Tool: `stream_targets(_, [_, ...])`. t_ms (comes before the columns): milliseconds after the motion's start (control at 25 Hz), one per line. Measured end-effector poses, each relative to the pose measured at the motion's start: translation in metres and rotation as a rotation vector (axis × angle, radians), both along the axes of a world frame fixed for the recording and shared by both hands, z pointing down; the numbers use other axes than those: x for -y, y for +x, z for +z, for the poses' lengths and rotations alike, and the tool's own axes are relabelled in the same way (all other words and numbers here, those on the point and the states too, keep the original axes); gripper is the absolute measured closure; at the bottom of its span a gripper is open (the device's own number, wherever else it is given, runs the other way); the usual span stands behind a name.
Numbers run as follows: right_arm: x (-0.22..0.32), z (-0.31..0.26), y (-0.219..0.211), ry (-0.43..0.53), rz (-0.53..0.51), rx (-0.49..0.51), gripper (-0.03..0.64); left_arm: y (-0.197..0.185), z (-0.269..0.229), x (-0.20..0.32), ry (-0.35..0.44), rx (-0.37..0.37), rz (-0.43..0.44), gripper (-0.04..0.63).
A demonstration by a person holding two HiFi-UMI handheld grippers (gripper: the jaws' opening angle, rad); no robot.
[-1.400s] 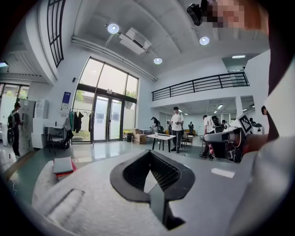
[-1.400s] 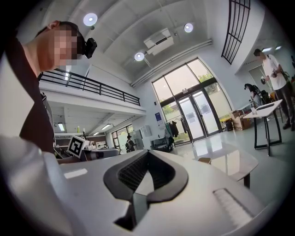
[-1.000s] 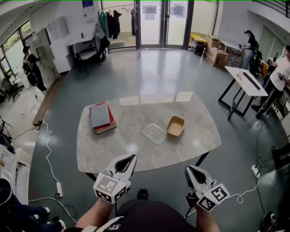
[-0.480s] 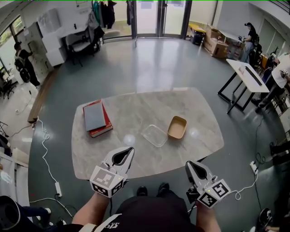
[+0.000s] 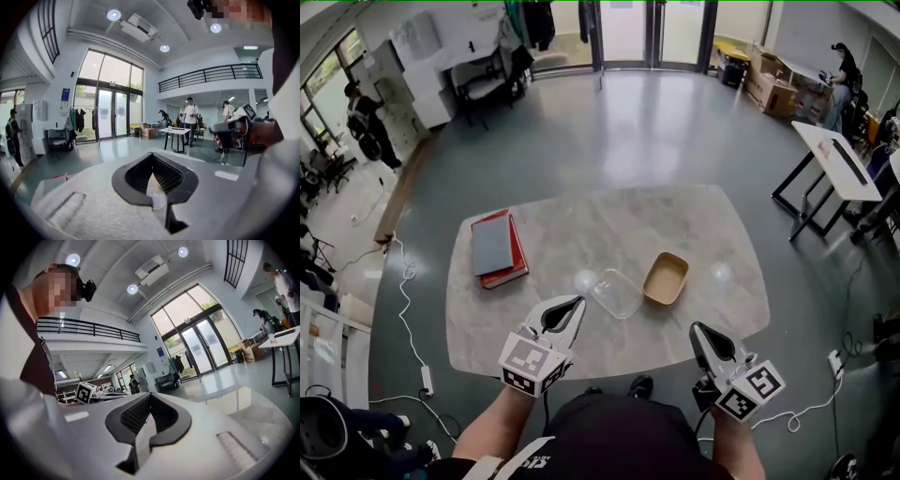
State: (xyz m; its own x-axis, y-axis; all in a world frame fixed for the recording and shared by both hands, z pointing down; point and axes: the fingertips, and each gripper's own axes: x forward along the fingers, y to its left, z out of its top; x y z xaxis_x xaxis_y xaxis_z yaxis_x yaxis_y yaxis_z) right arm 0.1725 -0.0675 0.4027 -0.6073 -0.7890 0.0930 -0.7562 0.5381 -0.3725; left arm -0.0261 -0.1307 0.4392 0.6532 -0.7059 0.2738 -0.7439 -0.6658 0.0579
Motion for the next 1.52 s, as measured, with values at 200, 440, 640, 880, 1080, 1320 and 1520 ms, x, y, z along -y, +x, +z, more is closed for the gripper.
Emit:
stream_targets(200, [0.024, 0.014, 0.006, -0.033, -0.084, 0.002, 0.615, 0.023, 0.031, 0.018, 0.008, 0.141, 0.035, 0.595])
stream_targets(440, [0.045, 0.026, 0.007, -0.077, -0.087, 0.02, 0.615, 0.035, 0.078, 0.032, -0.001, 0.34, 0.195, 0.595])
stream_targets(640, [0.055, 0.03, 0.004, -0.089, -0.068, 0.031, 0.615, 0.033, 0.12, 0.044, -0.035, 0.474, 0.33, 0.552])
stream_targets(880, [0.056, 0.05, 0.005, -0.148, -0.029, 0.042, 0.615, 0.037, 0.178, 0.043, -0.046, 0.657, 0.551, 0.508])
stream_targets(1080, [0.051, 0.061, 0.006, -0.181, 0.005, 0.032, 0.615, 0.038, 0.219, 0.038, -0.069, 0.769, 0.713, 0.437])
stream_targets(1320, [0.04, 0.074, 0.011, -0.226, 0.06, 0.021, 0.615, 0.044, 0.268, 0.04, -0.04, 0.908, 0.877, 0.422])
stream_targets(1520, [0.029, 0.079, 0.018, -0.247, 0.121, 0.014, 0.615, 0.046, 0.299, 0.037, -0.056, 0.958, 0.964, 0.408])
